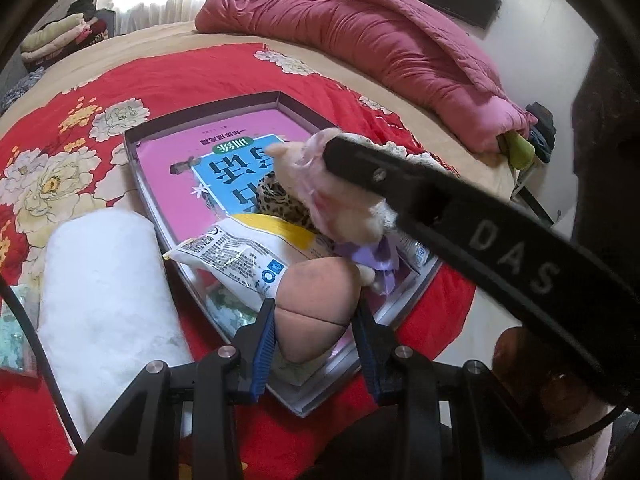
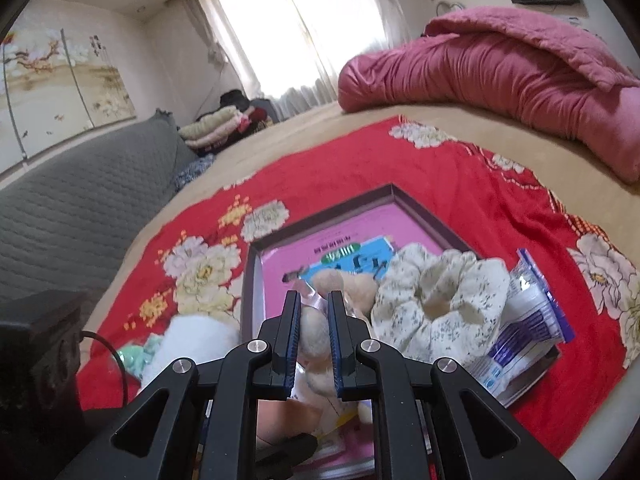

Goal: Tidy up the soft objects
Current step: 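Carry the sponge with the left tool while the right tool carries the teddy bear to the tray, then release the teddy bear with the right tool while the left tool releases the sponge in the tray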

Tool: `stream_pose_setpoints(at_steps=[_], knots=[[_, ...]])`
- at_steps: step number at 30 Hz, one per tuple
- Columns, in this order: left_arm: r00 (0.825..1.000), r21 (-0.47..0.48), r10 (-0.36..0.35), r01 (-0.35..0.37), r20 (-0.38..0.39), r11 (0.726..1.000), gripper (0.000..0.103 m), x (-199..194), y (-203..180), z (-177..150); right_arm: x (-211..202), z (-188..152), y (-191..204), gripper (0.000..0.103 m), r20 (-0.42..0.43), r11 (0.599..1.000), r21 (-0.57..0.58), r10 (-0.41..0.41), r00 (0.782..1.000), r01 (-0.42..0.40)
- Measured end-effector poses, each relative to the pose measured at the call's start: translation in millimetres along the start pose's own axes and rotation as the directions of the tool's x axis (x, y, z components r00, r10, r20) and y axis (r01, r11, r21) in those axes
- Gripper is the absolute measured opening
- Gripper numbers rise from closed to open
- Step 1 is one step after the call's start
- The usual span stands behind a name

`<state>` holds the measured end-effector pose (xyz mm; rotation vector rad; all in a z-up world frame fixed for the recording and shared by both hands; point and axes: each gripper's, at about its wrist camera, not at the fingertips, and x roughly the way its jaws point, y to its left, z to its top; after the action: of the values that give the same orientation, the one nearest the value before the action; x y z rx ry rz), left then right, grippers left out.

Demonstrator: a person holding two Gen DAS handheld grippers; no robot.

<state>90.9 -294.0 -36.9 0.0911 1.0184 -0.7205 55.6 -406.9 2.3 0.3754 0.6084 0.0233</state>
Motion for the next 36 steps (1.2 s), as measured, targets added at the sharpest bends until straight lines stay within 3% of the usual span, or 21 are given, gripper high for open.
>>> stream_pose_setpoints(at_steps=[6, 13, 20, 30, 36], knots=[[1.000, -0.005, -0.007, 0.007, -0.001, 1.000, 0.038, -0.1, 0.6, -1.0, 16.0, -10.1, -0.4, 0.015, -0.094, 1.000, 0.005, 0.009, 0.996, -0.009], [1.000, -0.001, -0.002, 0.002, 0.000, 1.000, 0.038, 0.0, 0.7, -1.2, 20.8, -15.9, -1.3, 0.019, -0.126, 1.000, 0.010, 0.026, 0.992, -0.025], [1.000, 0.009, 0.009, -0.009, 0.001, 1.000, 0.039, 1.5, -0.6, -1.7, 13.3, -13.3, 0.2, 0.047, -0.090, 0.999, 0.022, 0.044, 0.995, -0.043], [1.000, 0.029, 0.023, -0.023, 0.003, 0.999, 0.040, 5.7, -3.6, -2.1, -17.5, -1.7, -21.1, 0.058, 0.065, 0.995, 0.104, -0.009, 0.998, 0.002], [0.998, 0.074, 0.058, -0.057, -0.009, 0.996, 0.042, 9.9, -11.8, -5.5, -19.2, -3.4, -35.5, 0.059, 0.056, 0.987, 0.154, -0.044, 0.997, 0.035]])
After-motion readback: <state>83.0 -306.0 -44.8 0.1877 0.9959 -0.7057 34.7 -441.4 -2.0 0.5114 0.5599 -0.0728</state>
